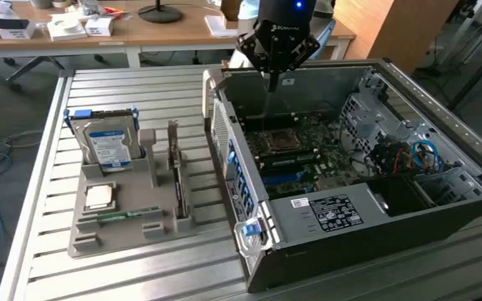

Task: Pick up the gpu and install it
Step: 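Reach for the gpu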

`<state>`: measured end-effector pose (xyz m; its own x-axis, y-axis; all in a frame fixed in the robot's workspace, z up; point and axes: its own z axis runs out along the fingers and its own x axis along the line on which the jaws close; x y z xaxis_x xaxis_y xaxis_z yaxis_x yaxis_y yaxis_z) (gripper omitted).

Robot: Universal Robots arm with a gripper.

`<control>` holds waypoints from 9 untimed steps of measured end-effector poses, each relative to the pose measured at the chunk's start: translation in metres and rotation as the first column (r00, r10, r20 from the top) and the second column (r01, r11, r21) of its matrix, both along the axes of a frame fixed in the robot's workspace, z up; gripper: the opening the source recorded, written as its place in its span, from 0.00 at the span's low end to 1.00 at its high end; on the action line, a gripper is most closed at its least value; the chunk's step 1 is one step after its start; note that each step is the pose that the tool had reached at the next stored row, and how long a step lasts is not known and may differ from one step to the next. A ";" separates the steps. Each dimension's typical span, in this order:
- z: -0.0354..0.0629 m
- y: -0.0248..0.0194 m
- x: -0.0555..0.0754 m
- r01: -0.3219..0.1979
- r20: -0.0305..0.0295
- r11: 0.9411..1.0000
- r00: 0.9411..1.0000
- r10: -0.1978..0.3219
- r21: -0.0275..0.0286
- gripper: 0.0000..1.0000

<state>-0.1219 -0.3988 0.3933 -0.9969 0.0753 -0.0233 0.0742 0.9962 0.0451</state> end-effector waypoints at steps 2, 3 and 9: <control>0.0000 0.0000 0.000 0.000 0.000 1.000 1.000 0.000 0.000 0.11; 0.0000 0.0000 0.000 0.000 0.000 1.000 1.000 0.000 0.000 0.11; 0.0000 0.0000 0.000 0.000 0.000 1.000 1.000 0.000 0.000 0.11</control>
<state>-0.1219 -0.3988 0.3933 -0.9969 0.0752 -0.0233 0.0741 0.9962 0.0451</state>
